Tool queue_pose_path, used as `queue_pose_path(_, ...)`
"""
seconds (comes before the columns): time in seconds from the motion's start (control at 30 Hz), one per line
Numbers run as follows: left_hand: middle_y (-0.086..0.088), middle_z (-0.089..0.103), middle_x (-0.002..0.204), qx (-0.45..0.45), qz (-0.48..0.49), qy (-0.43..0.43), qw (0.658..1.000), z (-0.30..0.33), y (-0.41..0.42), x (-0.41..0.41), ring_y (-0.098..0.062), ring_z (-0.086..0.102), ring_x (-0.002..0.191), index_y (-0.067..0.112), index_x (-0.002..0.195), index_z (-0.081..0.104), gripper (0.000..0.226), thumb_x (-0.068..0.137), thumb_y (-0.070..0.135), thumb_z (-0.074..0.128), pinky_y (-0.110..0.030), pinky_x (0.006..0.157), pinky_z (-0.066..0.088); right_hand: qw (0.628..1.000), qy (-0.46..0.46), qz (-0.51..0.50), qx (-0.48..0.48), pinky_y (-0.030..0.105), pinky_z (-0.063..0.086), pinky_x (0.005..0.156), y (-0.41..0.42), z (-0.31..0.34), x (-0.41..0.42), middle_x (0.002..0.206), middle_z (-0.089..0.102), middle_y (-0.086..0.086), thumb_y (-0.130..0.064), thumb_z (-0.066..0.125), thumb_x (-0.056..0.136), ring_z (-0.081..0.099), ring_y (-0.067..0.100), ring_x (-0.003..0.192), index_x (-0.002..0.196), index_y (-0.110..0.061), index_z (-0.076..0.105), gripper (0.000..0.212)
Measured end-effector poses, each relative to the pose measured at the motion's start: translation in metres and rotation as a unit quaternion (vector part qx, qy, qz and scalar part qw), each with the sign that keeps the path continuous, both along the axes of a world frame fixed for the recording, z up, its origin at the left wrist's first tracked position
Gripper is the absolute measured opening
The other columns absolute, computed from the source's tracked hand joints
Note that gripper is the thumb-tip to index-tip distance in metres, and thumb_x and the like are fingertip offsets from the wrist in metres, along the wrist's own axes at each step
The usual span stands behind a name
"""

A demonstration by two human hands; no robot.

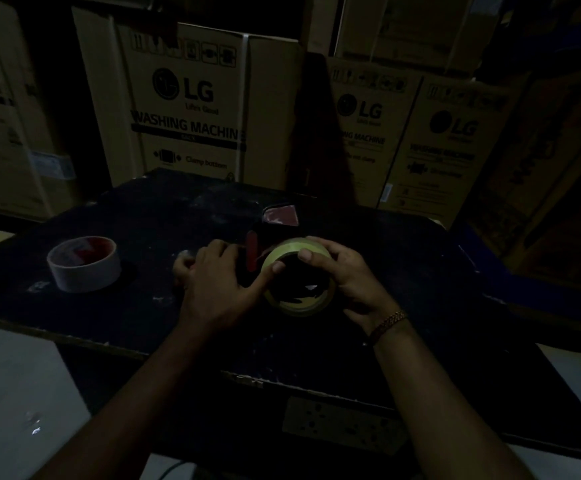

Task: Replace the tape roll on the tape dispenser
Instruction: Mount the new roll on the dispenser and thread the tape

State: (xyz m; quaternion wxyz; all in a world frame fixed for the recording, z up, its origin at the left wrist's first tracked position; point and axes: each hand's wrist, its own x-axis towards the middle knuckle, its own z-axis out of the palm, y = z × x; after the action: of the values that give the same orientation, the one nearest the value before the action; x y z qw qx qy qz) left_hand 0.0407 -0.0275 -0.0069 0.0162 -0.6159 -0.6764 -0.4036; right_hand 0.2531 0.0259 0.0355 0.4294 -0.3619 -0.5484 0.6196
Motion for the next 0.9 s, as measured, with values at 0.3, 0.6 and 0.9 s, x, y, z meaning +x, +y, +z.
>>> queue_pose_path(0.3, 0.011, 0.053, 0.076, 0.005, 0.082, 0.006, 0.997, 0.008, -0.003, 0.001, -0.012, 0.053, 0.076, 0.03, 0.065, 0.053, 0.078, 0.075, 0.104, 0.03, -0.043, 0.09, 0.029, 1.0, -0.001, 0.001, 0.001, 0.054, 0.05, 0.113, -0.006, -0.004, -0.009, 0.126, 0.074, 0.022, -0.033, 0.088, 0.078, 0.067, 0.04, 0.125, 0.127, -0.002, 0.072, 0.061)
queue_pose_path(0.6, 0.004, 0.051, 0.077, 0.015, 0.083, -0.049, 0.995, 0.006, -0.001, -0.002, -0.022, 0.054, 0.074, 0.023, 0.07, 0.051, 0.083, 0.075, 0.104, 0.03, -0.049, 0.079, 0.048, 0.999, 0.006, -0.041, 0.023, 0.039, 0.061, 0.087, -0.014, 0.001, -0.019, 0.112, 0.077, 0.011, -0.038, 0.091, 0.069, 0.074, 0.026, 0.105, 0.12, -0.008, 0.068, 0.064)
queue_pose_path(0.9, 0.006, 0.049, 0.066, 0.043, 0.065, -0.048, 0.996, 0.009, 0.001, -0.004, -0.021, 0.054, 0.068, 0.024, 0.062, 0.045, 0.078, 0.086, 0.095, 0.026, -0.048, 0.08, 0.042, 0.986, 0.015, -0.147, 0.081, 0.017, 0.056, 0.068, -0.035, -0.004, -0.042, 0.113, 0.077, 0.003, -0.03, 0.074, 0.094, 0.075, 0.004, 0.089, 0.123, -0.013, 0.068, 0.034)
